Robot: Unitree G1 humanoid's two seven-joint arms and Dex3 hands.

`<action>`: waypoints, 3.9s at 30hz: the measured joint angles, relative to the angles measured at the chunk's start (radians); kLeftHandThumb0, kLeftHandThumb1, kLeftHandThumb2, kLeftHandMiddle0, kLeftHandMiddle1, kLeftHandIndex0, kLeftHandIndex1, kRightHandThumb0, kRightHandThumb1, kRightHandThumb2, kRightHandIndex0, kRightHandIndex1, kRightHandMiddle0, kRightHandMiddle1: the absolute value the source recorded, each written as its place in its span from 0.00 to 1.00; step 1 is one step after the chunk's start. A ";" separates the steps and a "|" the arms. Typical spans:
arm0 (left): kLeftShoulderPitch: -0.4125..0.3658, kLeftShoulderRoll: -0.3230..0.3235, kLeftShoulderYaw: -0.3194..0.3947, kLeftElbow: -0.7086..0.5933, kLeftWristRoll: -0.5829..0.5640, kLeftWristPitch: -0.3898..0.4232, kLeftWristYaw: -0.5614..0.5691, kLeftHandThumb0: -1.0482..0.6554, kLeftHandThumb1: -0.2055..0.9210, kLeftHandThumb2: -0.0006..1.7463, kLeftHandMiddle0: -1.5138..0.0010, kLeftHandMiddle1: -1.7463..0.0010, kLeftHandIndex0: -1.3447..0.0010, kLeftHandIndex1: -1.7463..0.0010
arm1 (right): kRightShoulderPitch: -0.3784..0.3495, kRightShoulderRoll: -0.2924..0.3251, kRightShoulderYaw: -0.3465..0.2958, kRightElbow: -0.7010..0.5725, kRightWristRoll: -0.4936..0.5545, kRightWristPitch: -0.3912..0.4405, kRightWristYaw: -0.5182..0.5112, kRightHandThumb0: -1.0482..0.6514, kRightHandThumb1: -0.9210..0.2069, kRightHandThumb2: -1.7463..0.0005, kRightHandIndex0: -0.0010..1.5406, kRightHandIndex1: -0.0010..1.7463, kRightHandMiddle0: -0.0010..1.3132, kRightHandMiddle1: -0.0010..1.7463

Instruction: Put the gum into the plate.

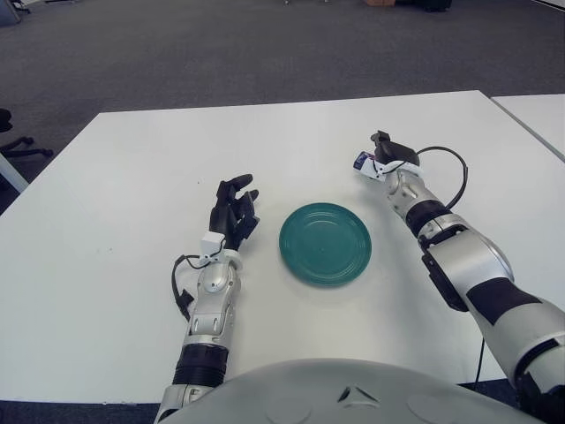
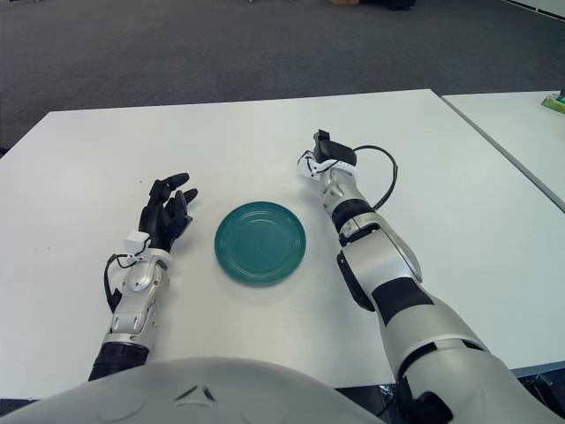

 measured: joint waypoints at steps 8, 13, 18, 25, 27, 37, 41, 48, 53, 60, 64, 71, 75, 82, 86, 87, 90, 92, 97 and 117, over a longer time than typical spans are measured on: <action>0.000 0.000 -0.006 0.000 -0.008 -0.001 0.000 0.19 1.00 0.42 0.74 0.54 0.81 0.33 | 0.011 0.015 -0.002 0.019 0.017 -0.008 0.006 0.21 0.00 0.73 0.22 0.13 0.00 0.30; 0.003 0.000 -0.007 -0.001 -0.012 -0.003 0.000 0.19 1.00 0.43 0.74 0.53 0.81 0.34 | 0.010 0.014 0.003 0.030 0.016 -0.008 0.021 0.20 0.00 0.73 0.22 0.13 0.00 0.29; 0.010 0.000 -0.010 -0.003 -0.009 -0.008 0.004 0.19 1.00 0.43 0.74 0.53 0.81 0.34 | 0.011 0.011 0.010 0.039 0.013 -0.005 0.033 0.19 0.00 0.73 0.22 0.12 0.00 0.29; 0.023 0.001 -0.012 -0.011 0.001 -0.026 0.017 0.18 1.00 0.44 0.74 0.53 0.82 0.34 | 0.011 0.007 0.015 0.053 0.012 0.000 0.043 0.18 0.00 0.73 0.20 0.10 0.00 0.29; 0.029 0.001 -0.013 -0.016 0.001 -0.032 0.018 0.18 1.00 0.44 0.74 0.52 0.82 0.34 | 0.011 0.005 0.015 0.056 0.012 0.002 0.048 0.18 0.00 0.72 0.19 0.10 0.00 0.29; 0.045 0.001 -0.020 -0.030 0.002 -0.042 0.021 0.18 1.00 0.44 0.74 0.52 0.82 0.34 | 0.019 0.002 0.014 0.060 0.012 0.003 0.051 0.17 0.00 0.71 0.19 0.08 0.00 0.29; 0.060 0.001 -0.026 -0.041 0.002 -0.053 0.023 0.18 1.00 0.43 0.74 0.52 0.82 0.33 | 0.023 0.002 0.015 0.061 0.012 0.003 0.051 0.17 0.00 0.71 0.20 0.08 0.00 0.29; 0.081 0.000 -0.030 -0.058 -0.008 -0.058 0.023 0.19 1.00 0.42 0.74 0.51 0.81 0.34 | 0.030 0.003 0.015 0.062 0.012 0.004 0.051 0.16 0.00 0.71 0.22 0.07 0.00 0.32; 0.083 0.000 -0.030 -0.064 -0.009 -0.058 0.026 0.18 1.00 0.41 0.74 0.51 0.79 0.34 | 0.034 0.002 0.031 0.064 0.001 0.006 0.051 0.16 0.00 0.71 0.25 0.08 0.00 0.32; 0.082 -0.001 -0.031 -0.065 -0.007 -0.061 0.042 0.18 1.00 0.41 0.75 0.51 0.79 0.34 | 0.039 -0.004 0.081 0.065 -0.039 -0.001 0.052 0.16 0.00 0.69 0.28 0.10 0.00 0.33; 0.080 0.000 -0.033 -0.065 -0.008 -0.061 0.043 0.17 1.00 0.41 0.76 0.51 0.80 0.34 | 0.039 -0.008 0.102 0.066 -0.054 -0.001 0.057 0.16 0.00 0.68 0.29 0.10 0.00 0.33; 0.058 0.001 -0.036 -0.039 -0.016 -0.063 0.042 0.18 1.00 0.41 0.74 0.50 0.80 0.34 | 0.038 -0.011 0.117 0.068 -0.066 -0.001 0.053 0.20 0.00 0.69 0.28 0.53 0.02 0.75; 0.040 0.002 -0.038 -0.019 -0.022 -0.070 0.040 0.18 1.00 0.41 0.74 0.50 0.80 0.34 | 0.038 -0.013 0.114 0.068 -0.065 0.001 0.017 0.33 0.11 0.60 0.33 0.75 0.17 0.93; 0.033 0.002 -0.043 -0.017 -0.043 -0.082 0.031 0.18 1.00 0.40 0.75 0.50 0.80 0.34 | 0.053 -0.012 0.090 0.069 -0.054 -0.013 -0.106 0.39 0.17 0.55 0.44 0.96 0.24 1.00; 0.033 0.002 -0.043 -0.017 -0.043 -0.095 0.032 0.18 1.00 0.40 0.76 0.49 0.79 0.33 | 0.057 -0.012 0.073 0.070 -0.042 -0.029 -0.131 0.39 0.17 0.55 0.46 0.99 0.24 1.00; 0.033 0.002 -0.043 -0.017 -0.042 -0.100 0.033 0.18 1.00 0.40 0.76 0.49 0.79 0.33 | 0.058 -0.012 0.068 0.071 -0.039 -0.033 -0.134 0.39 0.17 0.55 0.47 0.99 0.24 1.00; 0.033 0.002 -0.042 -0.017 -0.038 -0.113 0.041 0.17 1.00 0.40 0.76 0.48 0.78 0.32 | 0.061 -0.013 0.059 0.072 -0.033 -0.049 -0.143 0.39 0.18 0.54 0.48 1.00 0.25 1.00; 0.033 0.002 -0.041 -0.017 -0.038 -0.122 0.046 0.17 1.00 0.40 0.76 0.48 0.77 0.32 | 0.063 -0.013 0.055 0.072 -0.032 -0.058 -0.148 0.39 0.19 0.53 0.49 1.00 0.25 1.00; 0.034 0.002 -0.040 -0.017 -0.034 -0.129 0.068 0.18 1.00 0.40 0.76 0.47 0.77 0.32 | 0.067 -0.016 0.049 0.073 -0.032 -0.077 -0.155 0.39 0.19 0.53 0.49 1.00 0.25 1.00; 0.035 0.002 -0.037 -0.018 -0.022 -0.137 0.094 0.17 1.00 0.40 0.77 0.49 0.78 0.32 | 0.074 -0.019 0.040 0.075 -0.032 -0.096 -0.168 0.39 0.23 0.50 0.51 0.90 0.27 1.00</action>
